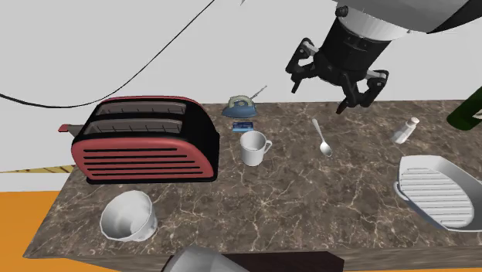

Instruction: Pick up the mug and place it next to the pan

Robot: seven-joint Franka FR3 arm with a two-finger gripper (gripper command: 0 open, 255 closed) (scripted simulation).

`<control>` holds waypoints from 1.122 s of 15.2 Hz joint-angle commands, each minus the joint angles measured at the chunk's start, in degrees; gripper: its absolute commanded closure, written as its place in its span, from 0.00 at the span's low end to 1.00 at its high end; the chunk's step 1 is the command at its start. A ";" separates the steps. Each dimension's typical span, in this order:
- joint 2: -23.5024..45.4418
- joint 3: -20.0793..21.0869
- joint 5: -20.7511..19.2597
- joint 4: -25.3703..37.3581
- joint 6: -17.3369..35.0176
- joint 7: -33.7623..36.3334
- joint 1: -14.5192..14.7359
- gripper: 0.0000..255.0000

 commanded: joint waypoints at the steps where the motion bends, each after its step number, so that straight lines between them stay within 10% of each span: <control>1: 0.00 0.00 0.00 0.00 0.00 0.00 0.00 0.00; 17: 14.43 18.73 0.26 -10.38 18.52 17.69 2.92 0.00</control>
